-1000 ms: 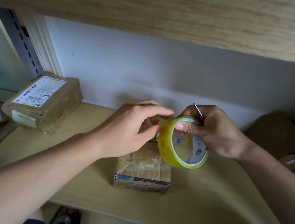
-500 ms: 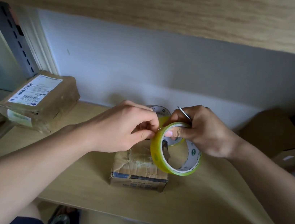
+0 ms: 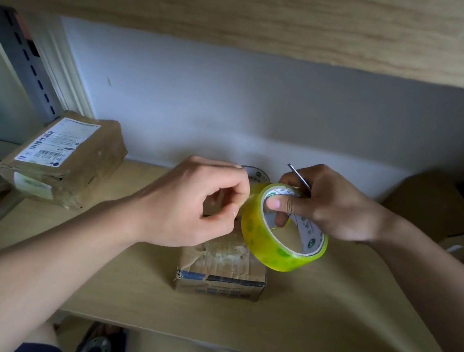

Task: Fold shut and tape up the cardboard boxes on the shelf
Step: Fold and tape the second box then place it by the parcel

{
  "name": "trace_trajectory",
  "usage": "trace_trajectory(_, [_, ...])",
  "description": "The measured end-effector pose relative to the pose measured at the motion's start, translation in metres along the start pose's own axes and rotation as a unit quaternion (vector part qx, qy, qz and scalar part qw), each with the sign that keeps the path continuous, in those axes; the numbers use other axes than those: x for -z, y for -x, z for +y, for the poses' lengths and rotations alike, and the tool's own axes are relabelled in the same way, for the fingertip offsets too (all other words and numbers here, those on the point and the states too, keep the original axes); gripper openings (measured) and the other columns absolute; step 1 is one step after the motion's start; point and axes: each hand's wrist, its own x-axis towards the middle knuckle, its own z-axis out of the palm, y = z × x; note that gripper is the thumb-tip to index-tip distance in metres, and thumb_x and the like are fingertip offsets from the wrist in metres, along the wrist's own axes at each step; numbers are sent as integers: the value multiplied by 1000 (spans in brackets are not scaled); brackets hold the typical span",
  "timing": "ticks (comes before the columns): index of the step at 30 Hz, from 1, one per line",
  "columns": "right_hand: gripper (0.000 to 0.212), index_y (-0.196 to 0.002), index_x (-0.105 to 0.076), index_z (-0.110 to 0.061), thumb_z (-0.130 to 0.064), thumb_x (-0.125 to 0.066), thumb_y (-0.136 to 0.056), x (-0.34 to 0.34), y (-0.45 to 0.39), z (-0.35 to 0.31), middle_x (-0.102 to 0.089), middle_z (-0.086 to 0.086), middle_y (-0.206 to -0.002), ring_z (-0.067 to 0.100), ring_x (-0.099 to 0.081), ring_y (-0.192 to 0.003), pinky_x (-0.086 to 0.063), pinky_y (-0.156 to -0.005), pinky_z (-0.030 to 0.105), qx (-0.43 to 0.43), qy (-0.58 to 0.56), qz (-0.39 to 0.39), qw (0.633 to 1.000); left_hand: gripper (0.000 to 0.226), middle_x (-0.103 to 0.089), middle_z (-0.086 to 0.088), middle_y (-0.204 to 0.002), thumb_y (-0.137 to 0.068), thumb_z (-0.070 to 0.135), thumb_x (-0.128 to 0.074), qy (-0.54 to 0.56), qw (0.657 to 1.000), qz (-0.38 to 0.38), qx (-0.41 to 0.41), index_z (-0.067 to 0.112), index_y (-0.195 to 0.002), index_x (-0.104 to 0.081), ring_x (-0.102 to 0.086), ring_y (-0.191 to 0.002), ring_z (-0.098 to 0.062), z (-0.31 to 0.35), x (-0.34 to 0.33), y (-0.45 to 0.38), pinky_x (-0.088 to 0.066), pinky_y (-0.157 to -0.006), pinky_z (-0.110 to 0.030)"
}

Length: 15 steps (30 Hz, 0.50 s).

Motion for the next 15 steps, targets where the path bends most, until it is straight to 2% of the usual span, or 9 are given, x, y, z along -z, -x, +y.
trace_trajectory(2, [19, -82, -72, -17, -30, -70, -96, -3, 3, 0, -78, -2, -77, -2, -61, -64, -41, -63, 12, -7, -33, -24, 999, 8, -57, 0, -78, -84, 13, -60, 79, 997, 14, 17, 15, -77, -56, -52, -70, -22, -3, 1, 2, -42, -64, -30])
trace_trajectory(5, [14, -96, -74, -15, -28, -69, -95, -6, 4, 1, -80, 0, -89, 3, -72, -79, -49, -72, 14, -24, -75, -60, 995, 18, -60, -7, -83, -85, 26, -67, 185, 980, 34, 59, 12, -78, -56, -53, -73, -24, -8, 0, 5, -43, -68, -27])
trace_trajectory(7, [15, -99, -75, -16, -30, -70, -94, -7, 3, 3, -79, -5, -90, 5, -73, -82, -51, -72, 15, -38, -83, -72, 993, 20, -66, 0, -81, -83, 24, -74, 206, 973, 68, 83, 19, -73, -58, -57, -72, -15, -9, -2, 4, -46, -69, -22])
trace_trajectory(9, [20, -96, -76, -17, -35, -70, -92, -9, 3, 3, -77, -6, -87, 4, -69, -80, -48, -73, 17, -35, -67, -83, 994, 24, -70, 2, -79, -80, 14, -80, 228, 964, 84, 106, 16, -72, -58, -62, -72, -10, -11, -4, 3, -50, -69, -21])
trace_trajectory(11, [21, -94, -76, -17, -37, -70, -95, -10, 2, 4, -76, -1, -86, 6, -66, -79, -47, -73, 22, -30, -47, -89, 994, 28, -71, -2, -78, -78, 8, -81, 257, 955, 76, 124, 11, -79, -53, -63, -70, -12, -12, -3, 4, -51, -67, -22])
trace_trajectory(13, [17, -88, -75, -18, -31, -68, -97, -9, 3, 3, -74, -9, -76, 1, -66, -71, -46, -67, 17, -37, -54, -89, 994, 31, -71, -4, -79, -80, 5, -78, 275, 949, 57, 142, 10, -91, -49, -62, -70, -15, -12, -1, 4, -51, -67, -23])
trace_trajectory(15, [14, -85, -70, -20, -22, -65, -98, -9, 3, 2, -68, -18, -65, -4, -62, -61, -45, -59, 11, -31, -70, -92, 993, 30, -70, -3, -81, -83, 9, -76, 267, 949, 42, 160, 12, -105, -56, -62, -74, -17, -10, 2, 3, -52, -71, -25])
